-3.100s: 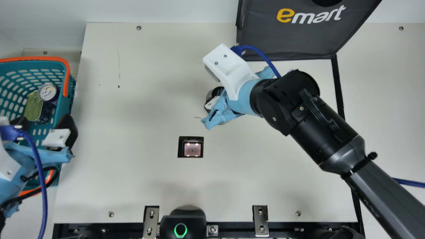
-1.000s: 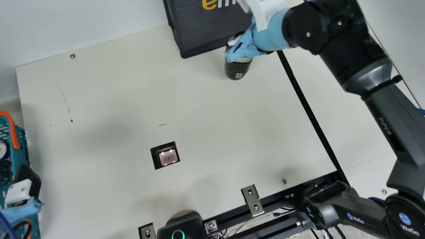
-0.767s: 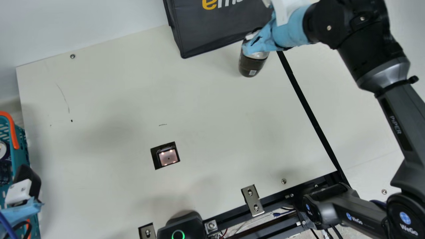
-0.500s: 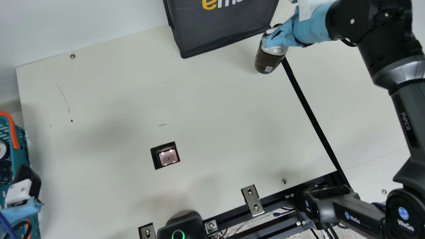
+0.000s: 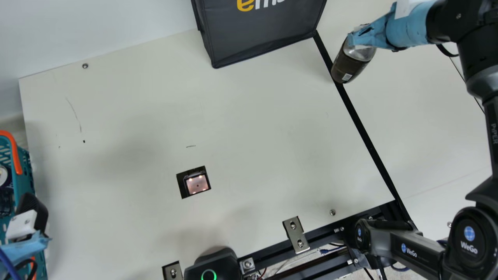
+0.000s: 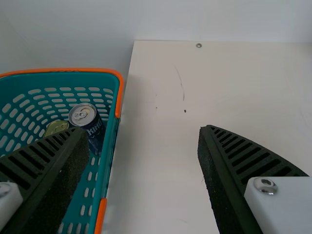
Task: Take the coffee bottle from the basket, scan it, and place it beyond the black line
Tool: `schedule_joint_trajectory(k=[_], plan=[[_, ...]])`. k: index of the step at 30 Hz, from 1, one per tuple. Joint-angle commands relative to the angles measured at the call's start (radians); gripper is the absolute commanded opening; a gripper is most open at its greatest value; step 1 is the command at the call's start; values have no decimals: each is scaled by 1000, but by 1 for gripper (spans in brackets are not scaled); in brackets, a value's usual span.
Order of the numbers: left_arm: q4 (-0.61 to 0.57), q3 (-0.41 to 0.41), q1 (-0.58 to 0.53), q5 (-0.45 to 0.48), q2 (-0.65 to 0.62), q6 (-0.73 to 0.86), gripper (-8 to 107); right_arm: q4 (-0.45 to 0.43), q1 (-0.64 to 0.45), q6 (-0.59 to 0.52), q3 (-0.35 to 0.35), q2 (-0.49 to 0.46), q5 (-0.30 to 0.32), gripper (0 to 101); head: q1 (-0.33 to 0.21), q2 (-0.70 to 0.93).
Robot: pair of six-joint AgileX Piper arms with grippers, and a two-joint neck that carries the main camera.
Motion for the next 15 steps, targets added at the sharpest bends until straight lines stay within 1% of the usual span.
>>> schedule_joint_trajectory(k=[1, 8, 15], plan=[[0, 0, 0, 0, 0, 0, 90, 3, -20, -4, 4, 3, -6, 0, -27, -2], [0, 0, 0, 0, 0, 0, 90, 6, -73, -6, 14, 13, -20, 0, -27, -2], [0, 0, 0, 0, 0, 0, 90, 6, -111, 5, 31, 28, -50, 0, -27, -2]])
